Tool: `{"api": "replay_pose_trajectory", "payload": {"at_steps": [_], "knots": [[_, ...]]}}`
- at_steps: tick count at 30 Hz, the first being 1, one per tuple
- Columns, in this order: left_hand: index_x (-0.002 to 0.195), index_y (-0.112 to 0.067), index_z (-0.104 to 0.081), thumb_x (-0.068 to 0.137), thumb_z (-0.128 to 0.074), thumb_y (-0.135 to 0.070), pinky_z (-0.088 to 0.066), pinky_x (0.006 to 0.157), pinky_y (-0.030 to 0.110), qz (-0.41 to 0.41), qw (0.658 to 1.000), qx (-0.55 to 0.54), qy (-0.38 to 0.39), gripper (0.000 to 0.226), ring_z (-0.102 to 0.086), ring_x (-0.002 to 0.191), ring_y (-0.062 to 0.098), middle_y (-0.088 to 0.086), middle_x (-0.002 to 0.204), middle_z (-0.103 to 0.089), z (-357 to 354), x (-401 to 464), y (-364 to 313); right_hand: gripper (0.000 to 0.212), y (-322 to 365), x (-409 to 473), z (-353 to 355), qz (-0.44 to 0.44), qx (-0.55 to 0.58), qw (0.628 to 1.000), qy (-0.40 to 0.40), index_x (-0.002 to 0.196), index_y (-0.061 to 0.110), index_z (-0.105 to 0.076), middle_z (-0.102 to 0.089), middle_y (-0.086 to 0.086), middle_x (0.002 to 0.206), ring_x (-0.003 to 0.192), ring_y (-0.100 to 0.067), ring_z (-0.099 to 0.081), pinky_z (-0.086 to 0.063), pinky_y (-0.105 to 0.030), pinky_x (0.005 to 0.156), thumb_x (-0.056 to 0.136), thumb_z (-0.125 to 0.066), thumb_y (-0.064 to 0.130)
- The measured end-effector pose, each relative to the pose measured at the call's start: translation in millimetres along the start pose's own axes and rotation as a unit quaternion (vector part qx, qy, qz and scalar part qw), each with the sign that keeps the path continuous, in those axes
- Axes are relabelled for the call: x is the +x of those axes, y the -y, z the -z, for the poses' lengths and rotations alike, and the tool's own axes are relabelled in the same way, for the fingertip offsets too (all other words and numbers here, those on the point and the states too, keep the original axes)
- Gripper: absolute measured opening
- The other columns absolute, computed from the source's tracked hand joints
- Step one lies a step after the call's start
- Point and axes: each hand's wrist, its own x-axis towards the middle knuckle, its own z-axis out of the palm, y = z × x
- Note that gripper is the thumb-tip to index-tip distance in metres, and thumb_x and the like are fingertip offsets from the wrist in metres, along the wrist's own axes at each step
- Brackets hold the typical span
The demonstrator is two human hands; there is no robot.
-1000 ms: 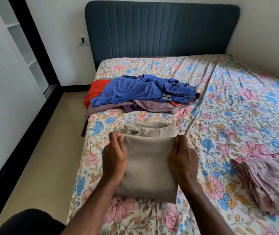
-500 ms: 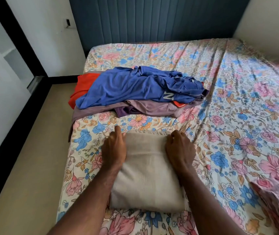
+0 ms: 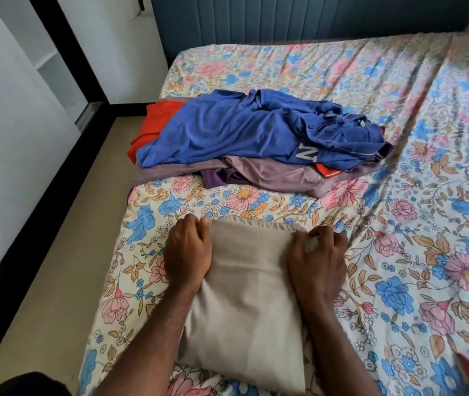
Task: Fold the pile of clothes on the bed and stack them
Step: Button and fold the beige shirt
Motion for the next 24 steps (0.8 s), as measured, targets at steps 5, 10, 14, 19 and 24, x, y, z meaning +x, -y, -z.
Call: {"api": "replay_pose_trajectory", "payload": {"at_steps": [5,10,14,19,24], "knots": [[0.086,-0.010,-0.058,0.103,-0.046,-0.042,-0.026,0.054,0.025,0.046,0.996,-0.081,-0.001,0.038,-0.055,0.073,0.023,0.004,0.077,-0.058,12,-1,-4,0.045,1,1,-2,-0.018,0.029,0.999,-0.011,0.114,0.016,-0.056,-0.057,-0.007,0.109,0.095,-0.032,-0.061,-0.044,-0.037,0.078,0.091,-0.062,0.054],[0.110,-0.015,-0.054,0.090,-0.060,-0.059,-0.031,0.058,0.021,0.024,0.979,-0.174,0.103,0.049,-0.058,0.084,0.019,0.002,0.094,-0.061,32,-1,4,0.048,9,-1,3,-0.027,0.012,0.999,0.012,0.113,0.015,-0.058,-0.060,-0.007,0.106,0.096,-0.031,-0.062,-0.039,-0.035,0.075,0.092,-0.057,0.058],[0.113,-0.020,-0.047,0.082,-0.078,-0.040,-0.041,0.059,0.022,-0.028,0.963,-0.191,0.185,0.048,-0.057,0.096,0.019,0.001,0.109,-0.053,54,-14,10,0.059,20,-13,23,-0.035,-0.035,0.998,0.025,0.122,0.008,-0.057,-0.059,-0.017,0.116,0.102,-0.034,-0.060,-0.049,-0.041,0.086,0.096,-0.050,0.060],[0.130,-0.015,-0.052,0.089,-0.073,-0.037,-0.048,0.080,0.021,-0.095,0.959,-0.182,0.194,0.050,-0.046,0.118,0.018,0.005,0.132,-0.039,68,-46,16,0.061,27,-51,36,-0.076,-0.099,0.984,0.125,0.121,0.003,-0.059,-0.068,-0.014,0.113,0.090,-0.027,-0.063,-0.054,-0.036,0.081,0.098,-0.052,0.059],[0.138,-0.023,-0.050,0.090,-0.057,-0.059,-0.044,0.109,0.049,-0.130,0.949,-0.154,0.243,0.060,-0.038,0.138,0.026,0.004,0.154,-0.030,73,-67,16,0.054,31,-38,59,-0.078,0.021,0.977,0.199,0.119,0.001,-0.065,-0.071,-0.014,0.112,0.093,-0.028,-0.068,-0.059,-0.043,0.087,0.093,-0.067,0.049]]}}
